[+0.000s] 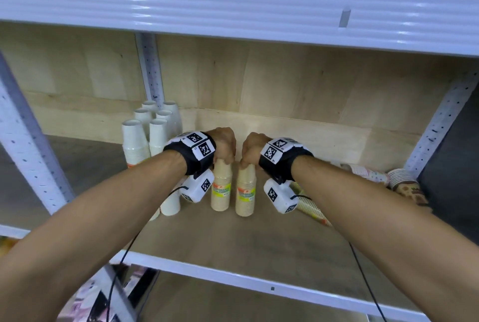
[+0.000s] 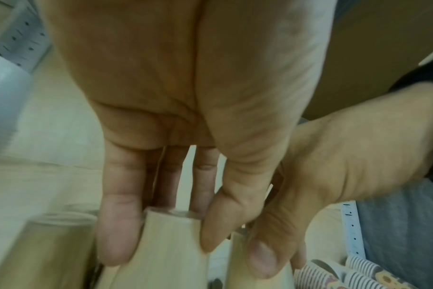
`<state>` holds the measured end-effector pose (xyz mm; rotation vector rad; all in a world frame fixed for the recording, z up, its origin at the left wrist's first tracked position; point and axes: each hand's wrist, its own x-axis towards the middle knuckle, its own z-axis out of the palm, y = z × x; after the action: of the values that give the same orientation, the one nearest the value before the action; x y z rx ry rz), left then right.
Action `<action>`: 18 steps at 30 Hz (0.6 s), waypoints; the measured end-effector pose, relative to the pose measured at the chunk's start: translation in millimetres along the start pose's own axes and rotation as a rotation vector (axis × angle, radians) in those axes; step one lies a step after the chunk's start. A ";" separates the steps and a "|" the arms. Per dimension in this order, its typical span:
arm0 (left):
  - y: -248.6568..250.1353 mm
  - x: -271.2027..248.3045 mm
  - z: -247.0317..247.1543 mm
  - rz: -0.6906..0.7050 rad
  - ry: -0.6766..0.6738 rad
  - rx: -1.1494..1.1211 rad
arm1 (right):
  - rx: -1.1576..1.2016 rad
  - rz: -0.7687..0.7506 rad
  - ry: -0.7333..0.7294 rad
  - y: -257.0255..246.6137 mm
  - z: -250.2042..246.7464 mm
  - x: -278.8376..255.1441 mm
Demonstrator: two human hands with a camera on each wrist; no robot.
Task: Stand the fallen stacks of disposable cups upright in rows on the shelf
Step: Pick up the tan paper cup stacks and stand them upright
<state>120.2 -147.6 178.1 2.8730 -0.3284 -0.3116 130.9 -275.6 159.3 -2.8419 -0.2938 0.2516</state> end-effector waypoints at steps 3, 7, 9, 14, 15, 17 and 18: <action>-13.3 -5.9 -3.6 -0.044 0.014 -0.018 | 0.001 -0.030 -0.013 -17.4 2.7 2.0; -30.3 -9.8 -3.4 -0.070 0.040 -0.029 | 0.025 -0.048 0.008 -30.5 7.1 4.4; -36.0 -11.5 -2.4 -0.073 0.046 -0.049 | 0.065 -0.066 0.023 -33.0 8.8 4.9; -45.4 -10.5 5.1 -0.082 0.072 -0.037 | 0.104 -0.065 0.049 -40.0 16.3 2.5; -45.9 -10.2 7.0 -0.080 0.072 -0.032 | 0.115 -0.071 0.037 -40.1 17.8 2.8; -46.6 -10.0 10.6 -0.078 0.078 -0.018 | 0.124 -0.075 0.035 -39.1 20.4 3.6; -46.4 -10.5 11.8 -0.082 0.088 -0.005 | 0.132 -0.071 0.045 -38.5 21.5 4.2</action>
<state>116.5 -103.5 157.0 2.8894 -0.1933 -0.1993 124.0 -233.0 149.3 -2.6972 -0.3546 0.1849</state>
